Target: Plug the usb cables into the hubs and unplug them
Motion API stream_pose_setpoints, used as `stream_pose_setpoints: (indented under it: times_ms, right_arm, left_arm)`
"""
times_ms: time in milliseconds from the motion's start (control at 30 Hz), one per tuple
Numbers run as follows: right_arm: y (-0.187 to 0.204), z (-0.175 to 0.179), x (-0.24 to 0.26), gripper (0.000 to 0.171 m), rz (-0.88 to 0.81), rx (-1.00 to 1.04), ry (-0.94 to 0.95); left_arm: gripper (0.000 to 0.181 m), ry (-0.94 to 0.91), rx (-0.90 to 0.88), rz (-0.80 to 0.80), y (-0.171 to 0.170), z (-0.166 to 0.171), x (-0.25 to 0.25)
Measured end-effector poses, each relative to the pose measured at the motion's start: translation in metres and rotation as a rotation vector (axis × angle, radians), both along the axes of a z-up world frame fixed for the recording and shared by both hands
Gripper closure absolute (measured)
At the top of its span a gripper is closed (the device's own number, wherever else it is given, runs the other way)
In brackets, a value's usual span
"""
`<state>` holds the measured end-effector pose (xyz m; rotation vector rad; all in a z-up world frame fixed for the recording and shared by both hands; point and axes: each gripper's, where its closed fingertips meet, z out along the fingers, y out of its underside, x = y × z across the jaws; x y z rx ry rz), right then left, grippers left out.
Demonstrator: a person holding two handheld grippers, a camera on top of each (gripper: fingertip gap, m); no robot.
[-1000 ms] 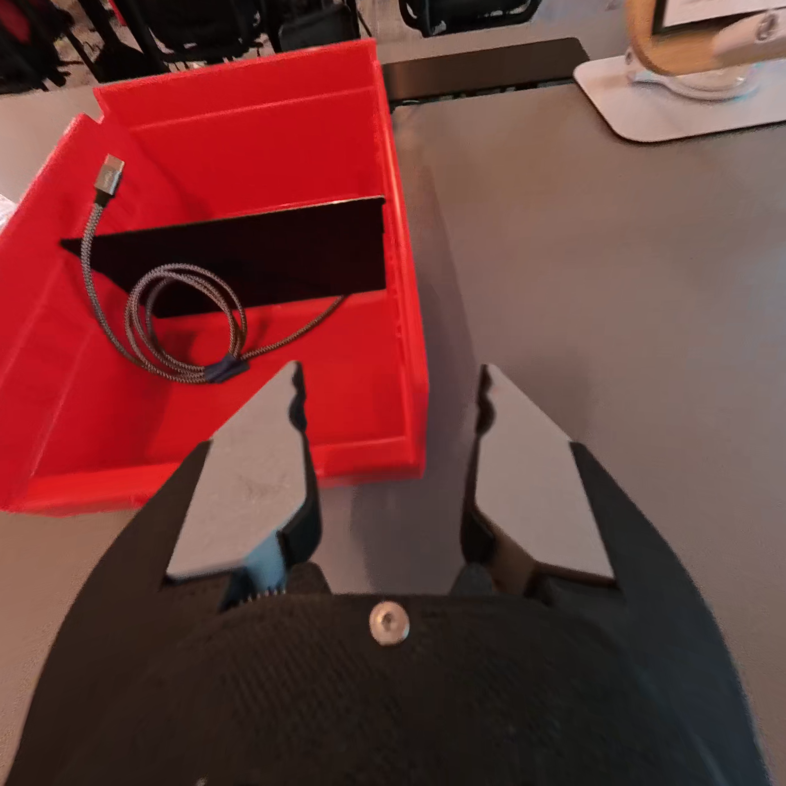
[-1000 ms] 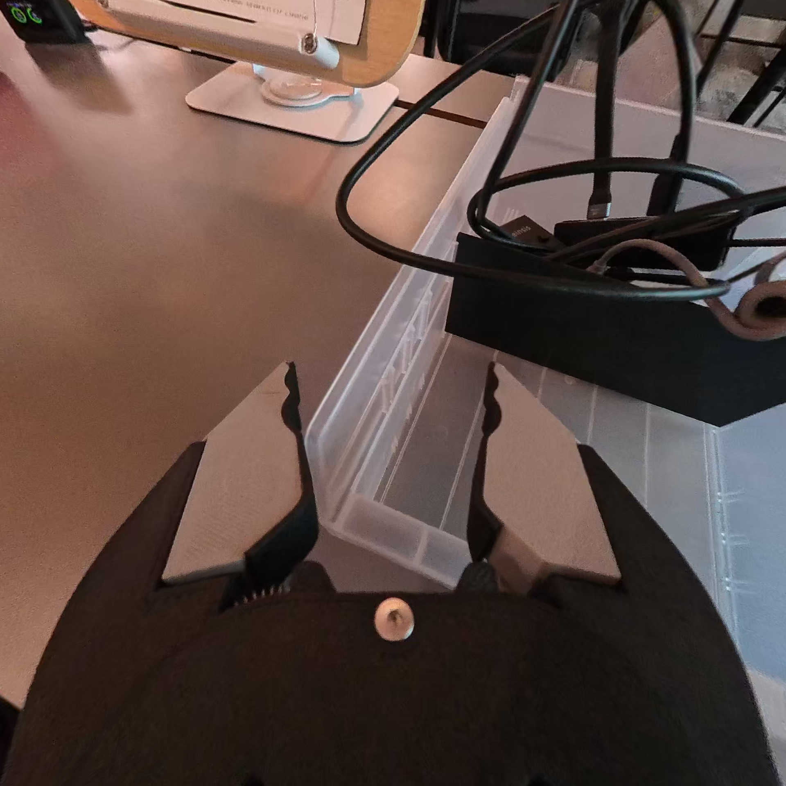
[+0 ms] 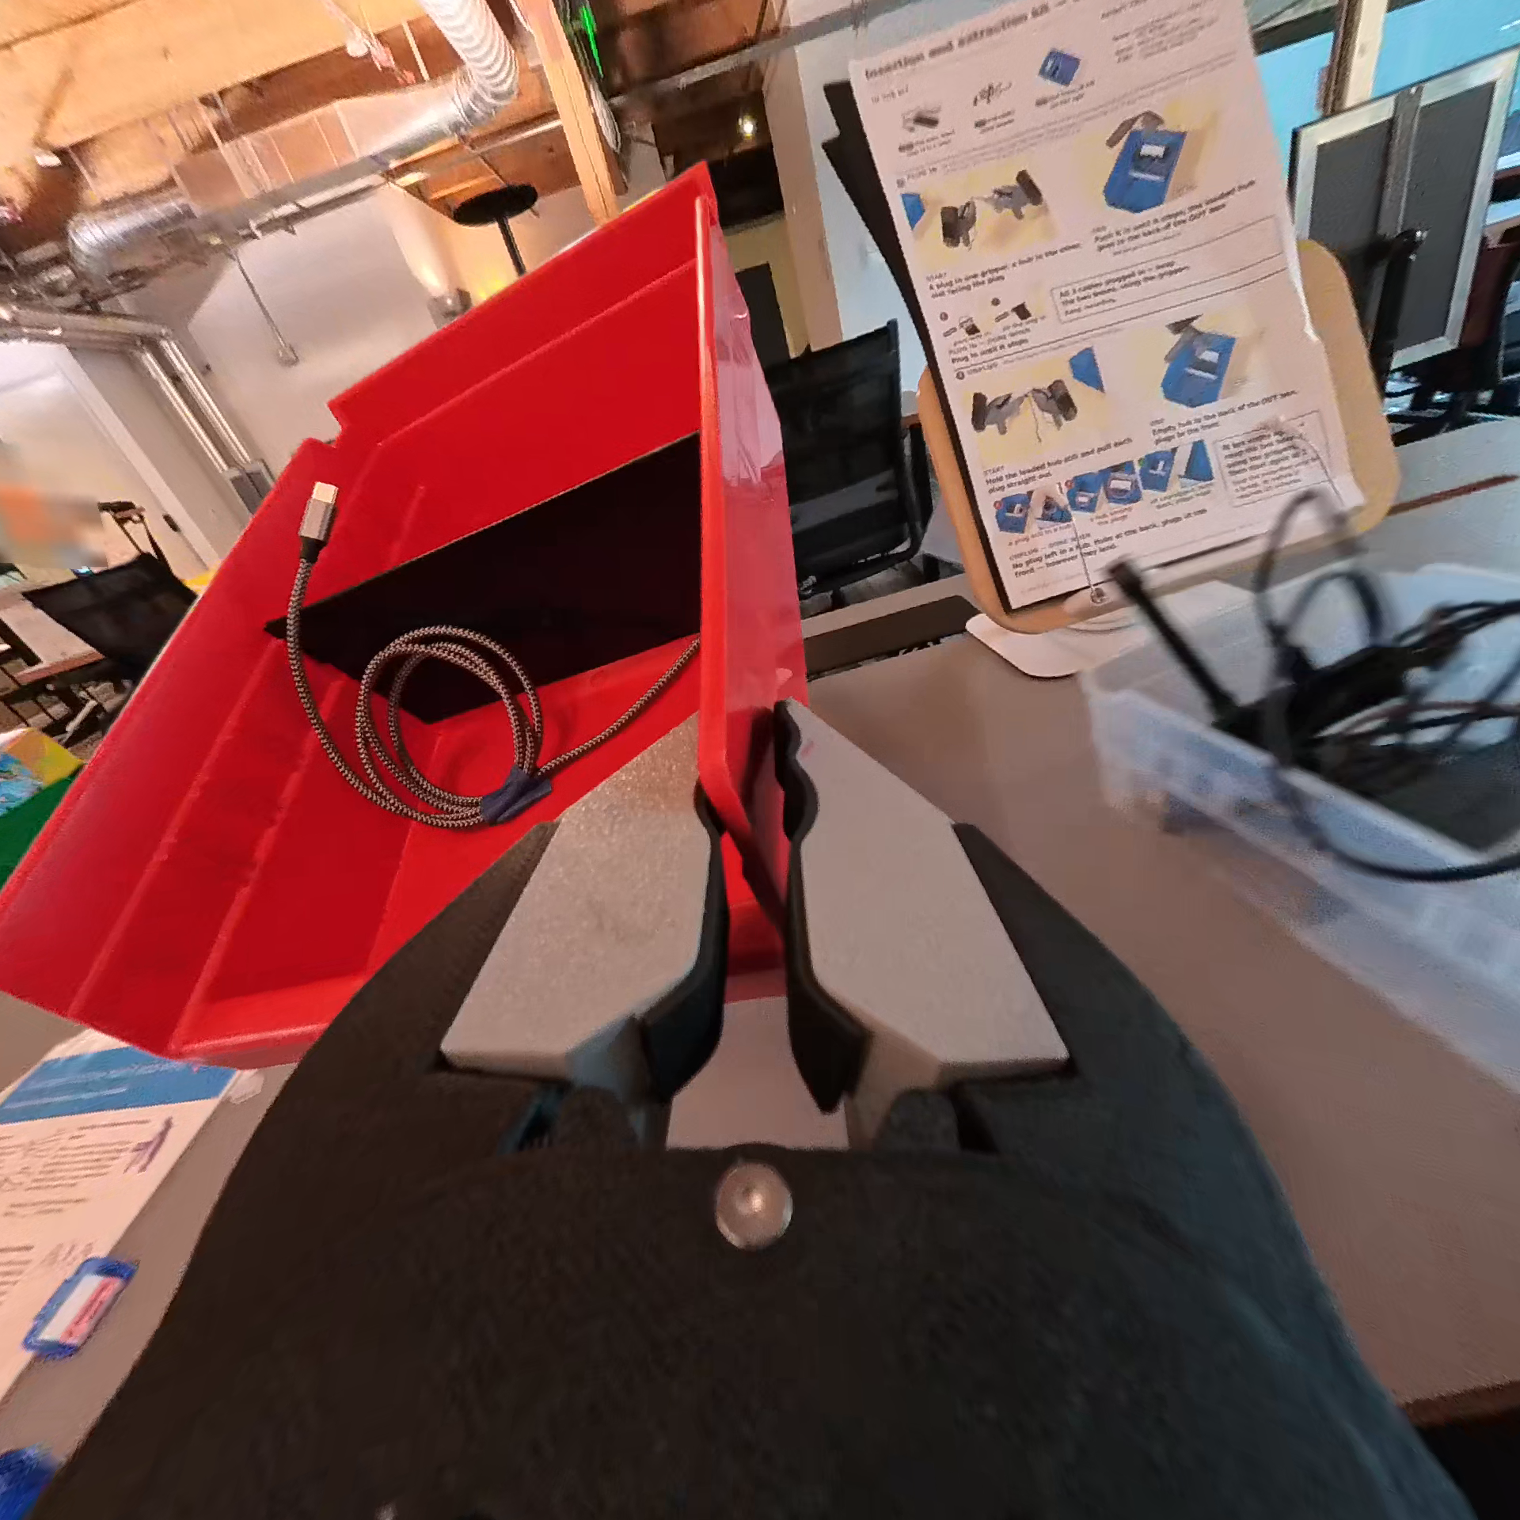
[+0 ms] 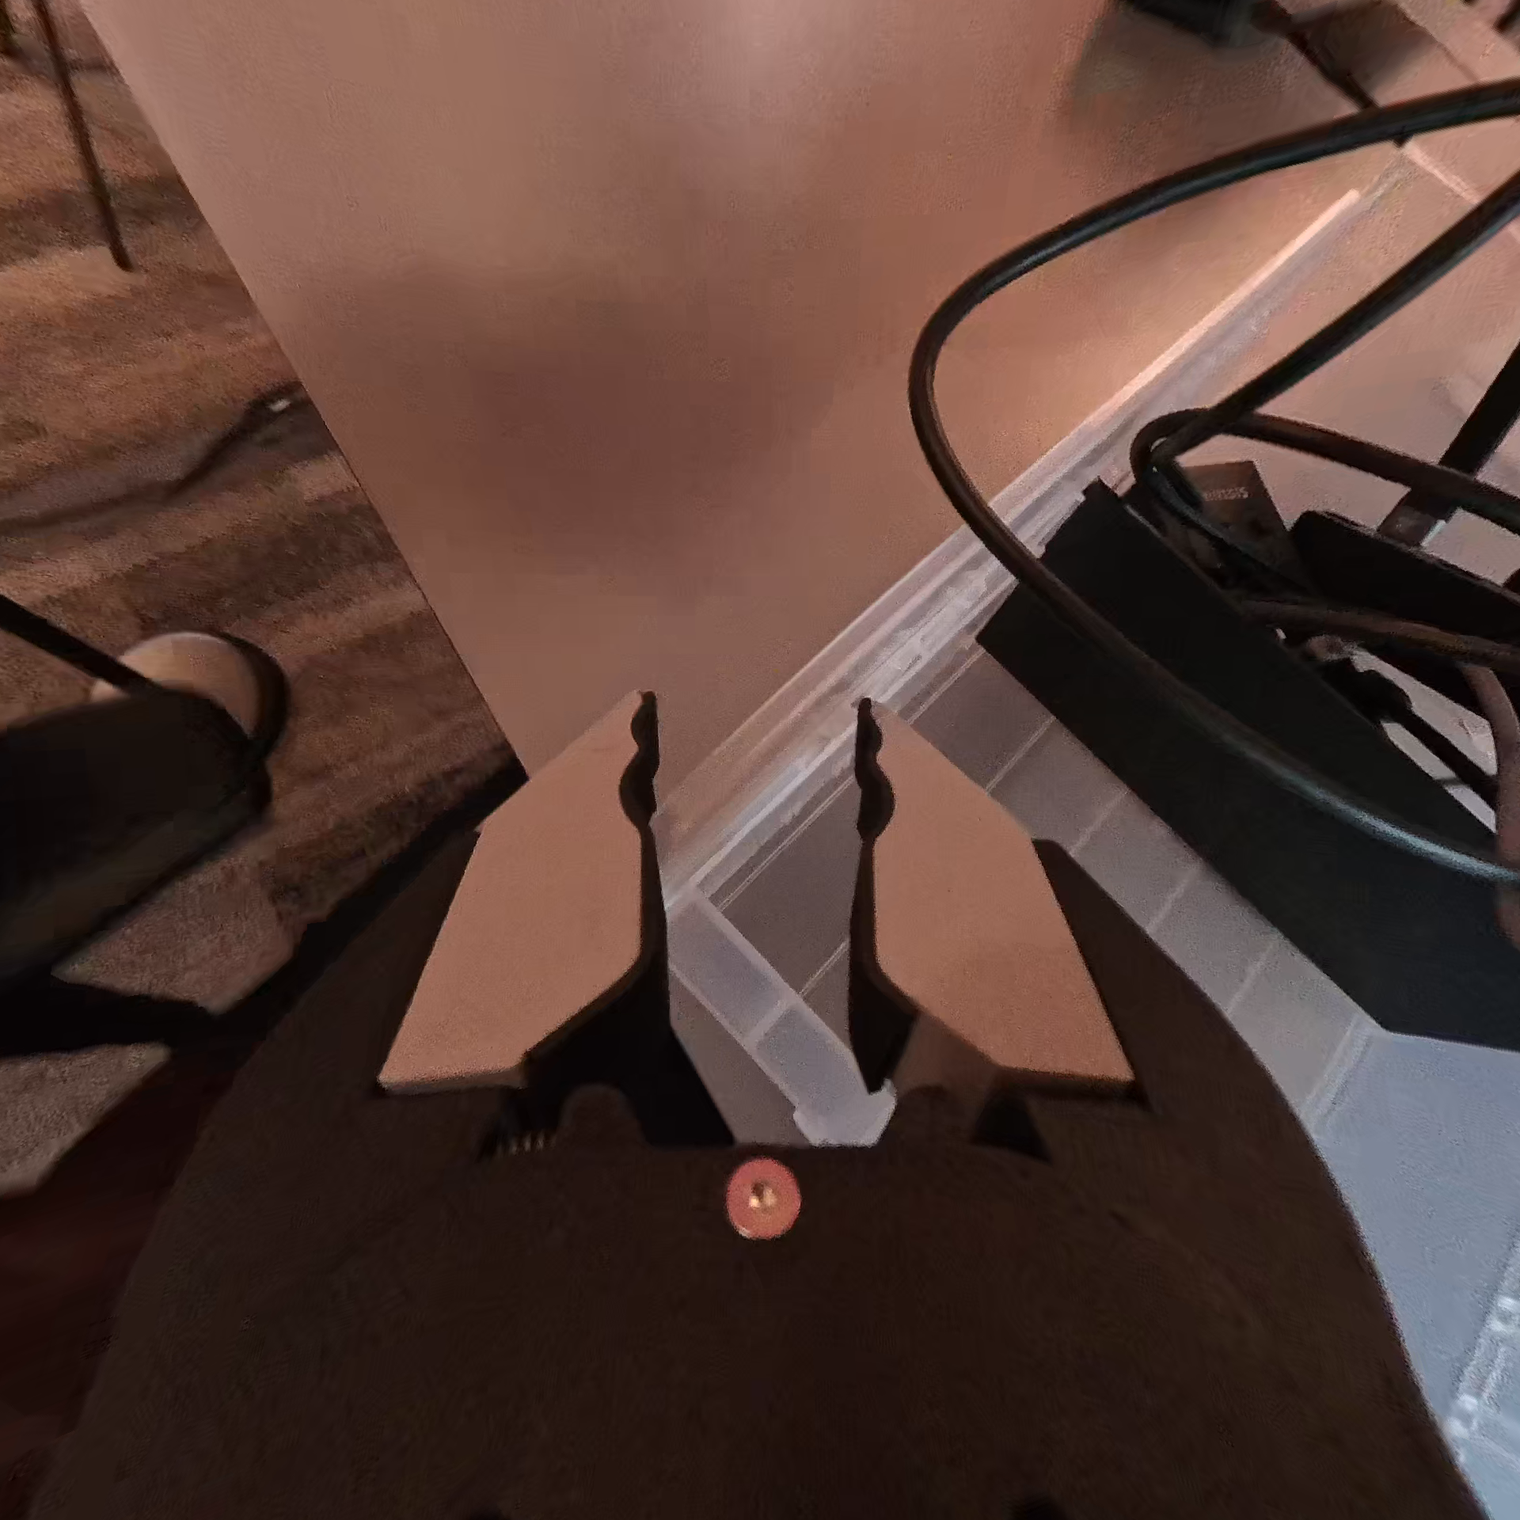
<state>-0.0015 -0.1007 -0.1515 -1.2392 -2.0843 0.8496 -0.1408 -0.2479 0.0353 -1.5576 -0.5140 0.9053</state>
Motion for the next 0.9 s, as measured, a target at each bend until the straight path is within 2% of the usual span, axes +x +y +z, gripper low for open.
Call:
stream_pose_setpoints:
  times_ms: [133, 200, 267, 333, 433, 600, 733, 800, 900]
  right_arm:
    - [-0.081, 0.001, -0.069, 0.121, 0.063, -0.019, -0.003]
    - [-0.111, 0.018, -0.089, 0.124, 0.087, -0.07, 0.026]
    - [-0.124, 0.052, -0.091, 0.124, 0.106, -0.11, 0.111]
    - [-0.119, 0.079, -0.075, 0.123, 0.161, -0.085, 0.17]
    - [-0.081, 0.109, -0.036, 0.123, 0.21, -0.074, 0.232]
    - [0.039, 0.12, 0.028, 0.124, 0.152, -0.096, 0.247]
    - [0.148, 0.112, 0.076, 0.124, 0.026, -0.098, 0.236]
    - [0.198, 0.118, 0.095, 0.125, -0.071, -0.118, 0.278]
    - [0.248, 0.137, 0.124, 0.125, -0.127, -0.217, 0.358]
  left_arm:
    - [0.177, 0.033, -0.002, 0.022, -0.012, 0.006, 0.006]
    - [0.177, 0.03, 0.017, 0.038, -0.018, 0.01, 0.007]
    - [0.177, 0.027, 0.063, 0.049, -0.022, 0.016, 0.014]
    - [0.177, 0.04, 0.081, 0.039, -0.019, 0.019, 0.021]
    - [0.178, 0.078, 0.005, 0.005, -0.008, 0.023, 0.035]
    - [0.177, 0.115, -0.028, -0.115, 0.038, 0.033, 0.074]
    - [0.177, 0.143, -0.138, -0.261, 0.108, 0.017, 0.118]
    - [0.177, 0.137, -0.19, -0.347, 0.147, 0.005, 0.142]
    - [0.176, 0.097, -0.245, -0.467, 0.207, -0.014, 0.181]
